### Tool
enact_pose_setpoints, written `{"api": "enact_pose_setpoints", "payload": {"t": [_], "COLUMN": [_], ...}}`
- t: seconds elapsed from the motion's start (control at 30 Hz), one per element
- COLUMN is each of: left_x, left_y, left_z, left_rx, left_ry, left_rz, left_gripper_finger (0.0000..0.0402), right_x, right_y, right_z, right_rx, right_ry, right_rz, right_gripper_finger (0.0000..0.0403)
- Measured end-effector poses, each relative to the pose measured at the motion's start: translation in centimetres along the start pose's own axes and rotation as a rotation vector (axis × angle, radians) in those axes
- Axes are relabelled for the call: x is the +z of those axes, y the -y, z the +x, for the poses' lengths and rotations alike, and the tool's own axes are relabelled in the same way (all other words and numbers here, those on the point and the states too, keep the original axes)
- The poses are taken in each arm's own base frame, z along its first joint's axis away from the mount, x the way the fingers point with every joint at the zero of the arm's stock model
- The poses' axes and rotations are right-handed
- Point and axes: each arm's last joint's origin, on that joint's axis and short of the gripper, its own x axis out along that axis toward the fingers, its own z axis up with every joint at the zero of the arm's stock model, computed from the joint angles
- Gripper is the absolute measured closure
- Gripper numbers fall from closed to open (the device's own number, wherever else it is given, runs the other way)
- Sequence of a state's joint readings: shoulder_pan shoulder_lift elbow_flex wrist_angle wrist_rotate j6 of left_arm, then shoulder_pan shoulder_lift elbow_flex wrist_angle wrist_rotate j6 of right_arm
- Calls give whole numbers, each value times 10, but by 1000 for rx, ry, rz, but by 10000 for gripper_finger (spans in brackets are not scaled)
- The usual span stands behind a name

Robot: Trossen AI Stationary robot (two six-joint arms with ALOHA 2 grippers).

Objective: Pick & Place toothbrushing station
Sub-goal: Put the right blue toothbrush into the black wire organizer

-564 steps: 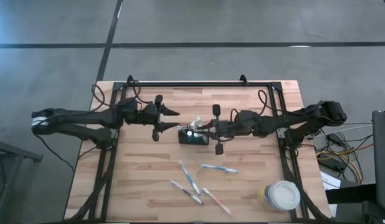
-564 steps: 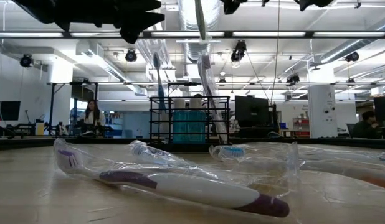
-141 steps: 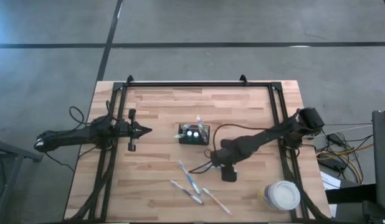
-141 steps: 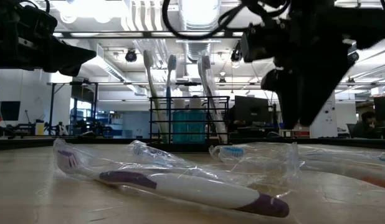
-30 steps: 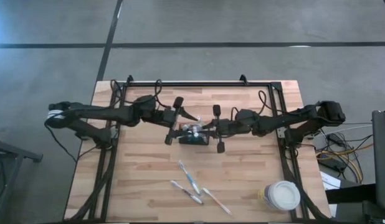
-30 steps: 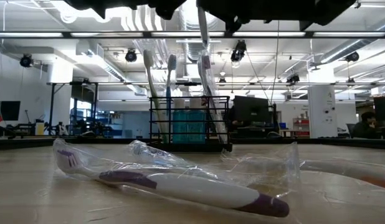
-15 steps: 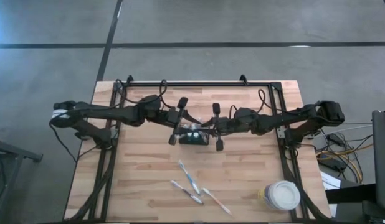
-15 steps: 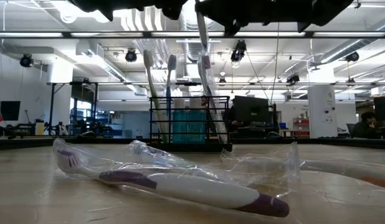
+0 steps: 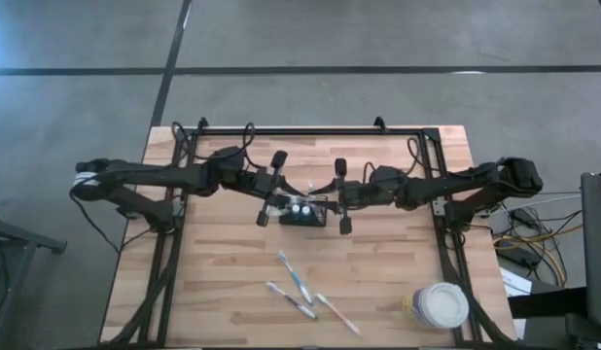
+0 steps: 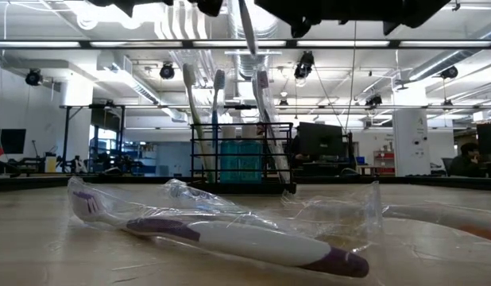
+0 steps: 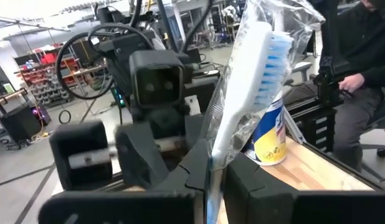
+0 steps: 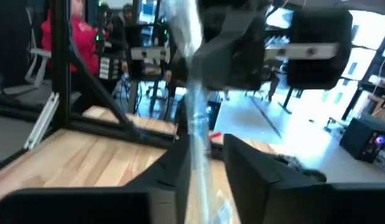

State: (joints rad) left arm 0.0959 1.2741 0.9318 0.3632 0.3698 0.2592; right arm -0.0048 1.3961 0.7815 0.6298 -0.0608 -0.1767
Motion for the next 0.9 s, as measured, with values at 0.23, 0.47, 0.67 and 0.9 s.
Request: {"api": "enact_pose_setpoints", "payload": {"t": [0.23, 0.47, 0.67, 0.9], "left_x": [28, 35, 17, -14], "left_y": [6, 22, 41, 62], "left_z": [-34, -93, -136, -169], "left_rx": [18, 128, 179, 263], "left_ry": [1, -49, 23, 73], "left_rz": [18, 67, 49, 24], "left_gripper_finger": [379, 379, 379, 379], "right_x": [27, 48, 34, 6], "right_y": [5, 5, 0, -7], "right_z": [-30, -84, -127, -156], "right_rx": [-28, -40, -52, -68], "right_ry": [-22, 36, 91, 182], "right_rz": [5, 43, 53, 40], "right_gripper_finger": [238, 252, 322, 391]}}
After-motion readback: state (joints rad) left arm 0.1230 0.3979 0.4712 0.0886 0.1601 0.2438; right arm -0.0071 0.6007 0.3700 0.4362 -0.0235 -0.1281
